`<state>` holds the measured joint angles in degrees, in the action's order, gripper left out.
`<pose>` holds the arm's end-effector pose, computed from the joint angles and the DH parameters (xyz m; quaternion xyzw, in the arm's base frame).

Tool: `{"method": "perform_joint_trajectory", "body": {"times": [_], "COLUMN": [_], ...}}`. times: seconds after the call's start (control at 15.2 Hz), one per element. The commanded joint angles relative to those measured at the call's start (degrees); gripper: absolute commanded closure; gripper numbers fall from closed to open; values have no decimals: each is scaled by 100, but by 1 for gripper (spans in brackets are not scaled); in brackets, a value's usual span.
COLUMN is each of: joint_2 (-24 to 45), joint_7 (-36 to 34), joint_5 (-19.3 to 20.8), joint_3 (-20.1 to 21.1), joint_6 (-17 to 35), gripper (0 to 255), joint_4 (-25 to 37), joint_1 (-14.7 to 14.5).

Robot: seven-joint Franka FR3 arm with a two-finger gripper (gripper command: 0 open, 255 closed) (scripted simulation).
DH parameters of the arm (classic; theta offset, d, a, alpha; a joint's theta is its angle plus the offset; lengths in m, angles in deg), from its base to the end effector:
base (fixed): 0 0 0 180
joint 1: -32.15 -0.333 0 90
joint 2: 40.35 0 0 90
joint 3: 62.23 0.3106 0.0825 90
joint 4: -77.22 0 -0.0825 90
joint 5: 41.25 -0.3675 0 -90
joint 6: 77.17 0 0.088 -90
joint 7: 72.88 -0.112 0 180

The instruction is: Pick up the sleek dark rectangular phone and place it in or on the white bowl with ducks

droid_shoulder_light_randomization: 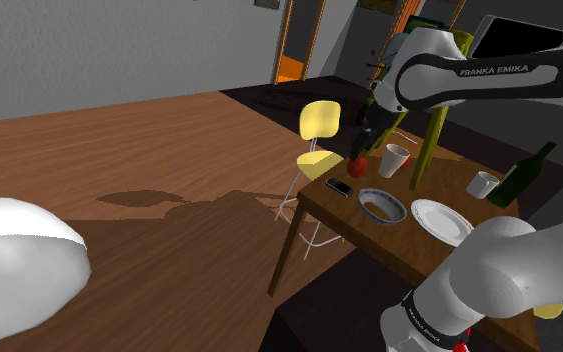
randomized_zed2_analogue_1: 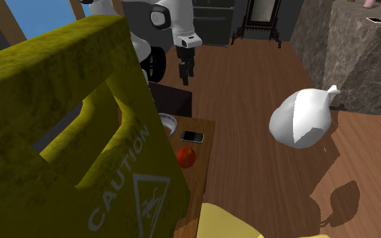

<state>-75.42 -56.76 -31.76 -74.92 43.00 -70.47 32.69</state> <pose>0.3523 -0.0943 0.4643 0.9950 0.0780 0.0578 0.0251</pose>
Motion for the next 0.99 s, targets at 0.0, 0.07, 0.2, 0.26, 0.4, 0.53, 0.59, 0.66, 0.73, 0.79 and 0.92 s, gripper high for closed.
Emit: {"method": "perform_joint_trajectory", "body": {"times": [0.0, 0.07, 0.2, 0.26, 0.4, 0.53, 0.59, 0.66, 0.73, 0.79, 0.92], "joint_2": [357, 535, 915, 1118, 1545, 2000, 2236, 2479, 2728, 2982, 3504], "joint_7": [264, 399, 677, 823, 1129, 1464, 1645, 1837, 2042, 2259, 2731], "joint_5": [67, 92, 119, 117, 81, -13, -87, -181, -296, -434, -775], "joint_3": [-203, -306, -511, -611, -814, -1011, -1105, -1194, -1276, -1348, -1446], "joint_6": [390, 560, 901, 1070, 1402, 1724, 1879, 2029, 2174, 2311, 2561], "gripper": [0, 0, 0, 0, 0, 0, 0, 0, 0, 0, 0], "joint_4": [-59, -69, -62, -46, 11, 102, 159, 224, 298, 379, 567], "joint_1": [3, 4, -3, -10, -38, -81, -107, -132, -157, -178, -192]}}
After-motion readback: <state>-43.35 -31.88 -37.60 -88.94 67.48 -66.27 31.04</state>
